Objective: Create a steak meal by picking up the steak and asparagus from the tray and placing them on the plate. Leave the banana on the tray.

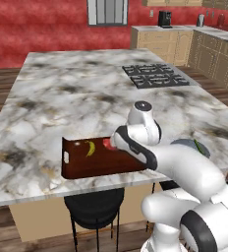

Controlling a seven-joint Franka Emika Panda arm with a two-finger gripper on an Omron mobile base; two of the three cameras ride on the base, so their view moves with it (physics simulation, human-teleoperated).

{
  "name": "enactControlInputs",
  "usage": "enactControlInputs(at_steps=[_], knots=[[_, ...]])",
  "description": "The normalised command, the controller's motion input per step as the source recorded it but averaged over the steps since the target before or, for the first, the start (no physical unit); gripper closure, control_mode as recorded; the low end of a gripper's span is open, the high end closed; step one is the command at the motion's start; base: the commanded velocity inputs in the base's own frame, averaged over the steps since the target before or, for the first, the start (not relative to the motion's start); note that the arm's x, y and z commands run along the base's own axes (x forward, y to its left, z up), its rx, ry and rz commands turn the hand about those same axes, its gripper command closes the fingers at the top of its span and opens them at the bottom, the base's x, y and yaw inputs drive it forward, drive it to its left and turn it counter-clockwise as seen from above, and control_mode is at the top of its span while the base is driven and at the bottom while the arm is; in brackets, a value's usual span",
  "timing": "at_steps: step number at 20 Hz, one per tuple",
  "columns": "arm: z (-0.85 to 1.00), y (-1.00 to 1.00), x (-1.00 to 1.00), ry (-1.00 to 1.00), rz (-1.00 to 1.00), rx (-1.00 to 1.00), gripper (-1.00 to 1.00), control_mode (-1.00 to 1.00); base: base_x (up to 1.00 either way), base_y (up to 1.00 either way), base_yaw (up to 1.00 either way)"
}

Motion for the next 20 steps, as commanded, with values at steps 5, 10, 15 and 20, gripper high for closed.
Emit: enactControlInputs(at_steps=[5, 10, 15, 20], knots=[[-0.30, 0.06, 0.36, 0.00, 0.01, -0.01, -1.00, -1.00, 0.00, 0.00, 0.00], [-0.37, 0.00, 0.36, 0.03, 0.00, 0.00, -1.00, -1.00, 0.00, 0.00, 0.00], [-0.37, 0.00, 0.37, 0.03, 0.00, 0.00, -1.00, -1.00, 0.00, 0.00, 0.00], [-0.26, 0.00, 0.37, 0.06, 0.01, 0.00, -1.00, -1.00, 0.00, 0.00, 0.00]])
